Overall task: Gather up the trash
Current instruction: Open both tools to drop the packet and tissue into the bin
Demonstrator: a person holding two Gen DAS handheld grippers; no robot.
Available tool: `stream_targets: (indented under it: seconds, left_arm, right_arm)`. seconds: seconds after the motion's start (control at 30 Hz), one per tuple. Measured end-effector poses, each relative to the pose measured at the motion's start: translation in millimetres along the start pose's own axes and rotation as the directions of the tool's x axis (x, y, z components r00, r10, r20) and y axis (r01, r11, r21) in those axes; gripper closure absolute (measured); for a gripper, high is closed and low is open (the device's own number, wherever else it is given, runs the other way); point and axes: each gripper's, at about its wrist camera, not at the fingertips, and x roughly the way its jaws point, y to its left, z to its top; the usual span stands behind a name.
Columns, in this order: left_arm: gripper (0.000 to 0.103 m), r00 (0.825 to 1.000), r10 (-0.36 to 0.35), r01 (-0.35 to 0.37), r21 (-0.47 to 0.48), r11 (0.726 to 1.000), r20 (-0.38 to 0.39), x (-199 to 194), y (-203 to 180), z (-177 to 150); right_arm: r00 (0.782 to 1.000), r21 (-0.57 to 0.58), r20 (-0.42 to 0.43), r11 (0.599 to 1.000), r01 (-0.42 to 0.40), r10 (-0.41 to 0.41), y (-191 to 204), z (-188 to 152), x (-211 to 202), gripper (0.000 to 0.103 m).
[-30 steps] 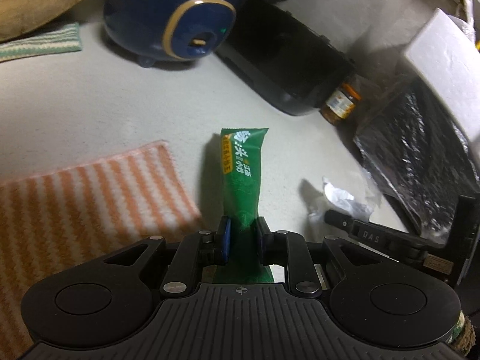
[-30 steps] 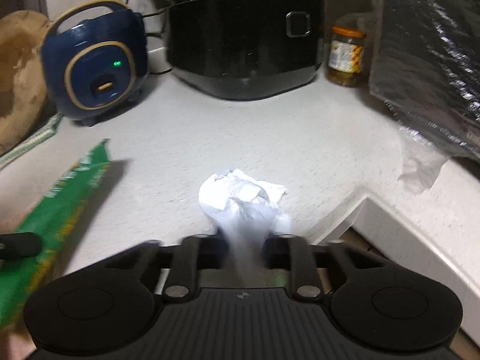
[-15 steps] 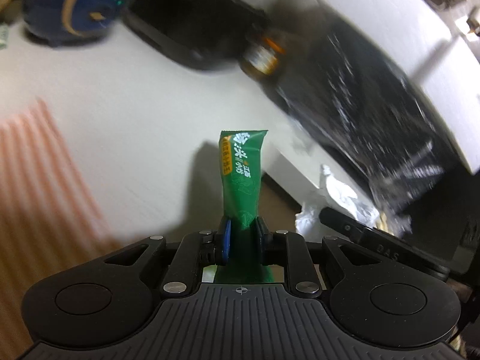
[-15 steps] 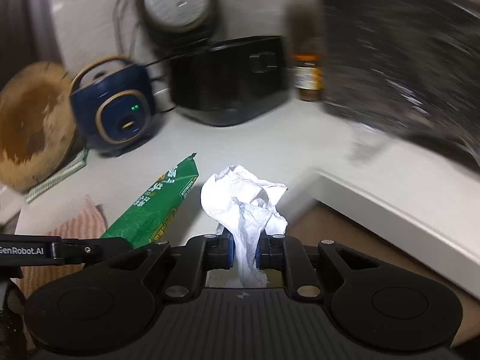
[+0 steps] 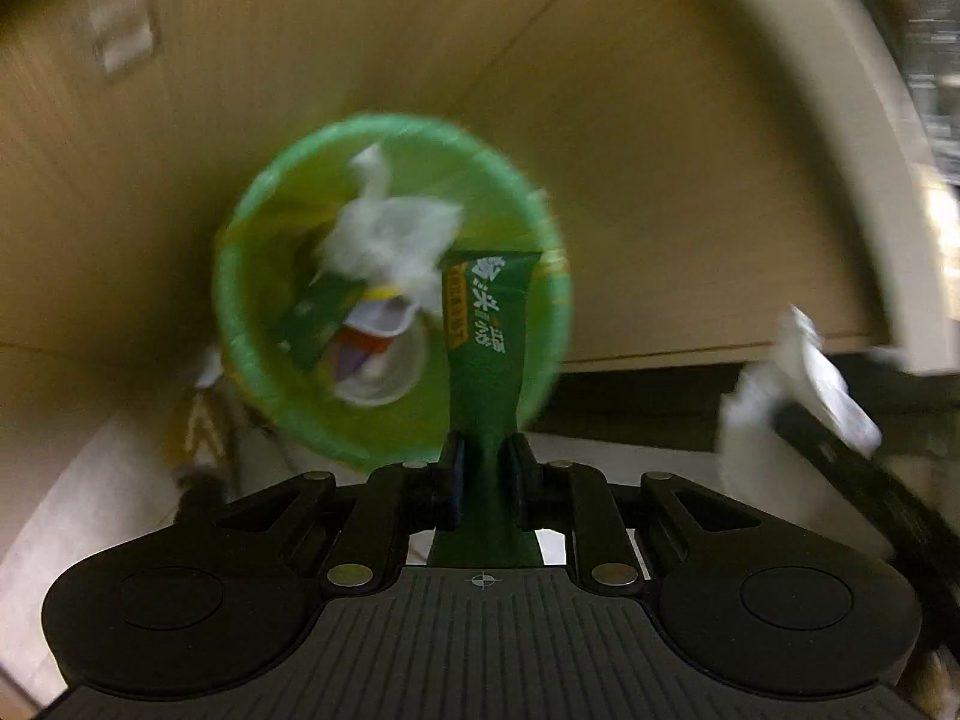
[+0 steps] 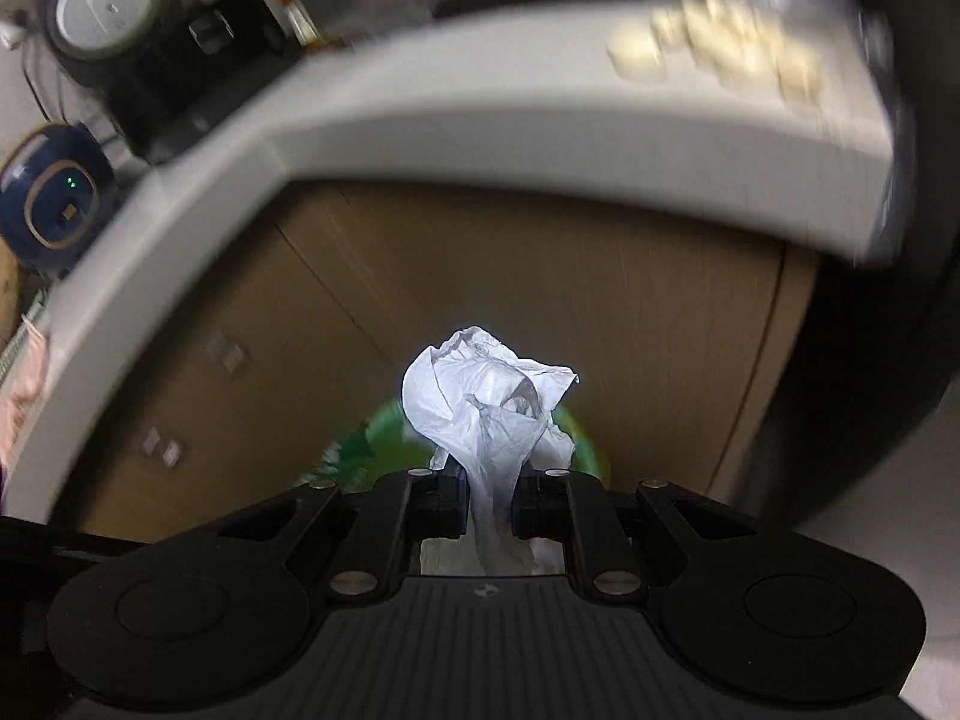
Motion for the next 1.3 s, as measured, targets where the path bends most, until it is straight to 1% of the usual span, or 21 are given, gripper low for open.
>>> stream_targets:
  seconds: [0.1, 0.17, 0.23, 0.3, 0.33, 0.43, 0.5, 0.57, 0.67, 0.73, 0.8, 0.9, 1.0, 1.13, 1.23, 1.3]
  left_arm:
    - [0.085, 0.997, 0.076, -0.076, -0.004, 0.997, 0.016, 43, 10, 19]
    - [0.085, 0.995, 0.099, -0.099, -0.011, 0.995, 0.028, 68, 16, 36]
    - [0.083, 0.994, 0.108, -0.108, -0.010, 0.994, 0.025, 96, 20, 58]
    - [0.082, 0.995, 0.098, -0.098, -0.012, 0.995, 0.010, 124, 25, 79]
    - [0.080, 0.995, 0.095, -0.095, -0.015, 0.995, 0.025, 134, 29, 85]
    - [0.080, 0.990, 0.103, -0.102, -0.008, 0.995, 0.094, 149, 34, 94]
    - [0.079, 0.991, 0.058, -0.057, -0.010, 0.998, 0.120, 145, 37, 86]
    - [0.079, 0.991, 0.036, -0.034, -0.018, 0.999, 0.126, 136, 40, 76]
    - [0.079, 0.994, 0.034, -0.034, -0.001, 0.999, 0.105, 116, 50, 56]
    - [0.079, 0.996, 0.041, -0.042, 0.019, 0.999, 0.075, 101, 54, 43]
    - [0.079, 0.998, 0.027, -0.029, 0.049, 0.998, 0.055, 87, 58, 32]
    - [0.079, 0.998, 0.000, -0.007, 0.113, 0.994, 0.063, 69, 57, 22]
    - [0.079, 0.996, -0.031, 0.017, 0.164, 0.986, 0.078, 51, 55, 19]
    - [0.079, 0.993, -0.094, 0.078, 0.205, 0.976, 0.073, 38, 57, 17]
    - [0.079, 0.990, -0.128, 0.117, 0.187, 0.975, 0.050, 43, 64, 15]
    - [0.079, 0.991, -0.131, 0.125, 0.176, 0.976, 0.020, 49, 75, 14]
  right_arm:
    - [0.999, -0.022, -0.038, 1.000, 0.016, -0.017, -3, -15, 15, 0.091]
    - [0.998, -0.030, -0.055, 0.999, 0.023, -0.025, -6, -24, 17, 0.091]
    - [0.997, -0.050, -0.073, 0.998, 0.032, -0.035, -10, -34, 18, 0.091]
    - [0.992, -0.063, -0.109, 0.996, 0.060, -0.067, -18, -44, 24, 0.091]
    - [0.988, -0.058, -0.133, 0.995, 0.076, -0.083, -23, -48, 28, 0.091]
    - [0.976, -0.040, -0.186, 0.993, 0.110, -0.116, -34, -60, 35, 0.091]
    - [0.973, -0.051, -0.193, 0.992, 0.117, -0.124, -35, -64, 34, 0.091]
    - [0.972, -0.052, -0.198, 0.992, 0.117, -0.125, -30, -62, 39, 0.091]
    - [0.970, -0.034, -0.219, 0.994, 0.099, -0.104, -23, -54, 53, 0.091]
    - [0.969, -0.022, -0.230, 0.996, 0.083, -0.086, -15, -45, 67, 0.091]
    - [0.968, -0.007, -0.244, 0.998, 0.066, -0.066, -10, -39, 81, 0.091]
    - [0.957, 0.032, -0.287, 0.998, 0.055, -0.044, 3, -28, 119, 0.091]
    - [0.938, 0.074, -0.345, 0.996, 0.043, -0.015, 17, -20, 166, 0.091]
    - [0.916, 0.093, -0.401, 0.994, 0.055, -0.013, 38, -14, 239, 0.091]
    - [0.911, 0.046, -0.412, 0.997, 0.056, -0.032, 50, -12, 293, 0.091]
    - [0.897, 0.051, -0.434, 0.991, 0.121, -0.087, 45, -15, 335, 0.091]
